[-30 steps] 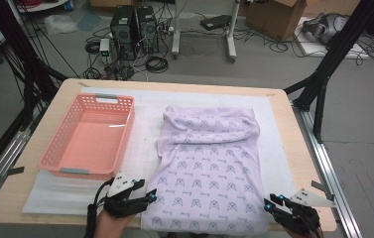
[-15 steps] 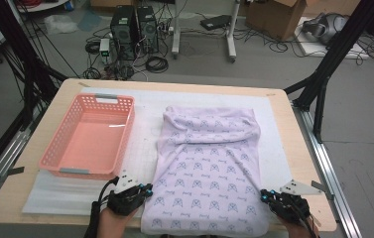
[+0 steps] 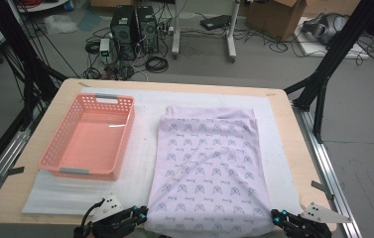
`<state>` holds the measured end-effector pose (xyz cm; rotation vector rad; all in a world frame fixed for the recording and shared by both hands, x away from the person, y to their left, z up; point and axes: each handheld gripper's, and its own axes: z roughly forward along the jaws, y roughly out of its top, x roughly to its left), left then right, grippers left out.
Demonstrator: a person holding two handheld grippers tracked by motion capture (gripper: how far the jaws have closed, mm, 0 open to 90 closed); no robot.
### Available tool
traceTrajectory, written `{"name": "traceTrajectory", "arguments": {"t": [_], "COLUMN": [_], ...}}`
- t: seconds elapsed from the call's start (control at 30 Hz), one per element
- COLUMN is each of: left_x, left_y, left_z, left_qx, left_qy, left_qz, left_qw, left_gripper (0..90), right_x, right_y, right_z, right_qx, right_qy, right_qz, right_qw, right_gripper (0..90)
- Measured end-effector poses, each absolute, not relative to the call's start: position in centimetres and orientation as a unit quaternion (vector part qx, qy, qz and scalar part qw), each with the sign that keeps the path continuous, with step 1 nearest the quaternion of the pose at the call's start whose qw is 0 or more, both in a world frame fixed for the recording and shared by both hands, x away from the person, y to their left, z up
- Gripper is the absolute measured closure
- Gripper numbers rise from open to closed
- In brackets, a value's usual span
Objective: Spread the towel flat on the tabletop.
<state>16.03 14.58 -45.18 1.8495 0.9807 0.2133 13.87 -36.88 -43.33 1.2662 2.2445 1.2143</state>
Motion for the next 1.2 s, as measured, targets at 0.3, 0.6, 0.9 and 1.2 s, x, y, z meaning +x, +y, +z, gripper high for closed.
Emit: {"name": "traceTrajectory", "arguments": {"t": [0.3, 0.6, 0.9, 1.2], "left_x": [21.0, 25.0, 24.2, 21.6], "left_y": [13.5, 11.4, 10.9, 12.4], "left_z": [-45.4, -45.3, -45.2, -44.6], "left_qx": [0.757, 0.775, 0.796, 0.78], "left_qy": [0.424, 0.425, 0.4, 0.395], "left_qz": [0.121, 0.103, 0.111, 0.092], "left_qw": [0.482, 0.457, 0.441, 0.476], "left_gripper": [51.9, 49.1, 87.8, 88.0], "right_x": [17.1, 21.2, 20.9, 18.2], "right_y": [-36.5, -35.4, -35.2, -36.4], "right_z": [-43.5, -44.4, -44.8, -43.5], "right_qx": [0.456, 0.478, 0.468, 0.456], "right_qy": [0.775, 0.769, 0.779, 0.766], "right_qz": [0.402, 0.379, 0.382, 0.428], "right_qw": [0.171, 0.194, 0.169, 0.152], "right_gripper": [73.3, 65.4, 88.0, 88.1]}}
